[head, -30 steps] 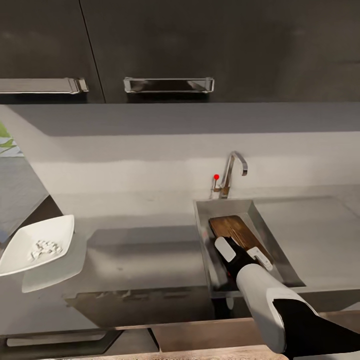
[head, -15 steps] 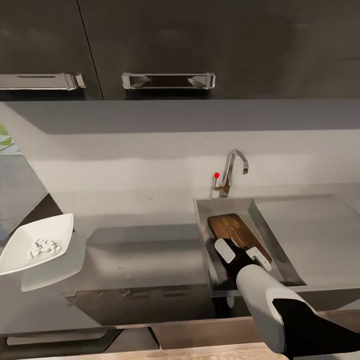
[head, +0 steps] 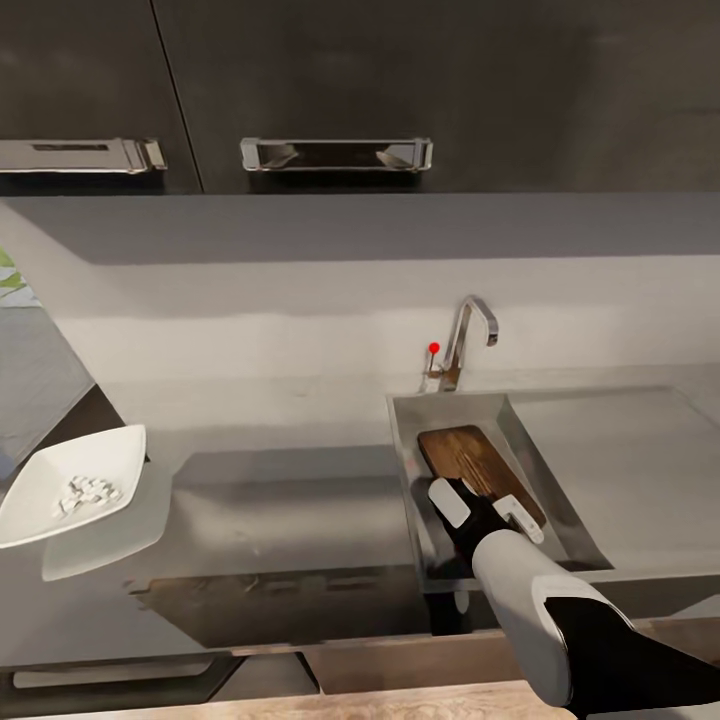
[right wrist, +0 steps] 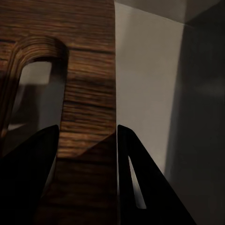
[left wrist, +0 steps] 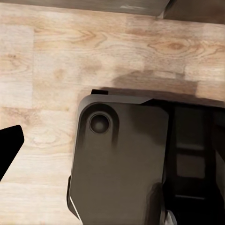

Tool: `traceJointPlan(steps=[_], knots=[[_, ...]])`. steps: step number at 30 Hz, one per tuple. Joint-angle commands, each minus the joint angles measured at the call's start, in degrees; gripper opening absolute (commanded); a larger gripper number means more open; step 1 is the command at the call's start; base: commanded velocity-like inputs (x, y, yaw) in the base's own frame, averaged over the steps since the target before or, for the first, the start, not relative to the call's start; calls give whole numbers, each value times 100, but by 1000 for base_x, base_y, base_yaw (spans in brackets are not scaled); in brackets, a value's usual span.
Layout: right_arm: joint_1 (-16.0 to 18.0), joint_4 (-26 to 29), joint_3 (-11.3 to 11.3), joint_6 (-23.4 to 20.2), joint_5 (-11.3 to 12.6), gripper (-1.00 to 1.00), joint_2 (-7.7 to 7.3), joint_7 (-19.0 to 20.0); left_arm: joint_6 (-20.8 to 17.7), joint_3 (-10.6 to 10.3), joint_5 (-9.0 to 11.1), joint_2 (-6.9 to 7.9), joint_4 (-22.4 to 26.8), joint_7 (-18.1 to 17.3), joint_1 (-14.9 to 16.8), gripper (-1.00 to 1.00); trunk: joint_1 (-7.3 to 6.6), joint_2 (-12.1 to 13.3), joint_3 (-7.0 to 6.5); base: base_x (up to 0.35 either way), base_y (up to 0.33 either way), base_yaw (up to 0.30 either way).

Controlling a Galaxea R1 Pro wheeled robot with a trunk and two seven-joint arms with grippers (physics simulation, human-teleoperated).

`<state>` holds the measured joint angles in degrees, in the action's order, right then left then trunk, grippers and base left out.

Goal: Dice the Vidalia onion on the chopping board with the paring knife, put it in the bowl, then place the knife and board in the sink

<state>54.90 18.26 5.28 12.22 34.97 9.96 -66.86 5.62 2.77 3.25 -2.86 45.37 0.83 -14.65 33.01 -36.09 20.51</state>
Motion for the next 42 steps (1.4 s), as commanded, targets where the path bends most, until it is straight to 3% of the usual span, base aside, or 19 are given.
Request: traceJointPlan(steps=[1,6,7,17,21,23,27,31,36,42], knots=[[3,2,27,59,29,-100,4,2,6,5,34,-3,7,5,-2,100,2,-7,11,0,0,0],[3,2,28,62,27,-100,4,0,4,5,35,-4,7,5,-2,100,2,-7,31,0,0,0],[3,2,27,62,27,100,4,-1,4,5,35,-4,7,5,-2,100,2,-7,35,0,0,0],[3,83,2,201,20,100,4,-43,2,5,35,-2,7,5,-2,100,2,-7,40,0,0,0],[3,428,-73,310,-17,100,4,-197,0,5,35,-3,7,5,-2,100,2,-7,40,0,0,0],[2,980,-306,259,-108,100,4,-527,3,5,35,-3,7,5,-2,100,2,-7,40,0,0,0],[3,2241,-1222,-293,-171,100,4,-1546,6,5,35,-4,7,5,-2,100,2,-7,40,0,0,0],[3,2970,-1806,-881,-145,100,4,-1838,4,5,35,-4,7,5,-2,100,2,-7,40,0,0,0],[-5,3128,-2210,-1188,-140,100,4,-1874,1,5,35,-4,7,5,-2,100,2,-7,40,0,0,0],[-6,3139,-2360,-1212,-140,100,4,-1865,2,5,35,-4,5,5,-2,100,2,-7,40,0,0,0]])
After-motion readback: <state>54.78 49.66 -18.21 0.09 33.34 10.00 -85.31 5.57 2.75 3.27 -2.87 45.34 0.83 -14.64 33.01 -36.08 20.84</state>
